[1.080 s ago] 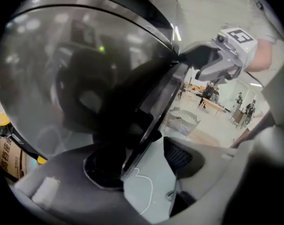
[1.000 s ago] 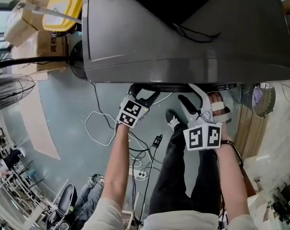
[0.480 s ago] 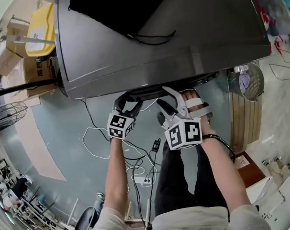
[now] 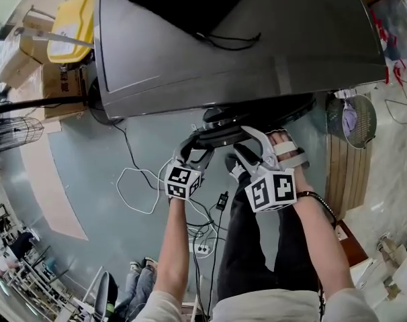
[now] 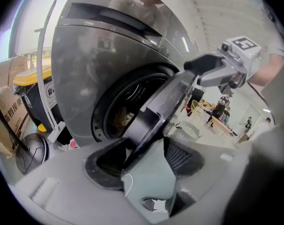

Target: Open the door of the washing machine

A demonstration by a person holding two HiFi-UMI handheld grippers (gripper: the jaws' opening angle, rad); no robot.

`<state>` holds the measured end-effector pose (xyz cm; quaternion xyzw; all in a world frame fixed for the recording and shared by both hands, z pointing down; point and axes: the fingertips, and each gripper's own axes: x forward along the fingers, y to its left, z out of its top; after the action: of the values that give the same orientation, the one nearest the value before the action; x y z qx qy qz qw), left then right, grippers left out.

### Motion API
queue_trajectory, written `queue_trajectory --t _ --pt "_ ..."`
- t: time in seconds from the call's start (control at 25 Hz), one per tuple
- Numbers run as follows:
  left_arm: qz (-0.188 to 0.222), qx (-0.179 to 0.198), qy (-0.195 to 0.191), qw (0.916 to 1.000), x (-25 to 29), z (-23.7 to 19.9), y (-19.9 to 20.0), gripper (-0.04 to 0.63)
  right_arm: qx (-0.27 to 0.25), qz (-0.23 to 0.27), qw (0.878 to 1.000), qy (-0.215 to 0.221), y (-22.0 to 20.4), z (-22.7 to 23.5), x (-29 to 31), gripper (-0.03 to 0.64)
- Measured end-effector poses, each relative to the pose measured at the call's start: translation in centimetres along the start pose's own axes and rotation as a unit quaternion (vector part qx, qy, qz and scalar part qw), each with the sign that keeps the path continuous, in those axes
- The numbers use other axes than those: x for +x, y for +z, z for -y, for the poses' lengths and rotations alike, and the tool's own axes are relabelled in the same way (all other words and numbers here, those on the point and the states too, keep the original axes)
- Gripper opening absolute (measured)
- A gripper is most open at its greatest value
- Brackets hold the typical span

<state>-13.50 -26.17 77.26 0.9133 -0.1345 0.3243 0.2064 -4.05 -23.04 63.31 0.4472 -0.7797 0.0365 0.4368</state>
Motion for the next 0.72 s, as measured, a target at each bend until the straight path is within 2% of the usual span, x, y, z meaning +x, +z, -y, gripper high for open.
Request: queue_trajectory --t 0.16,0.32,0.44,0.72 --pt "0.001 -0.017 0.016 0.9997 -0.7 -0.4 -1.0 0.301 -0.008 0.002 1.000 0.019 0.6 -0.6 0.7 0.230" --pt "0.003 -0.013 0.031 0.9994 -1.1 1.4 -1.1 0.311 -0.034 0.008 0.999 0.030 0.3 -1.3 -0.5 0.230" --pt "-0.007 0.008 0.047 0.9988 -1.5 3.1 -1.3 0.327 -0.050 0.016 0.997 0.058 -0.3 -2.2 -1.6 0.230" --pt "-0.028 0.071 0.019 0.9969 -1.5 9.8 -3.0 0.331 -0.080 0.031 0.991 0.105 -3.2 -6.2 -3.9 0.229"
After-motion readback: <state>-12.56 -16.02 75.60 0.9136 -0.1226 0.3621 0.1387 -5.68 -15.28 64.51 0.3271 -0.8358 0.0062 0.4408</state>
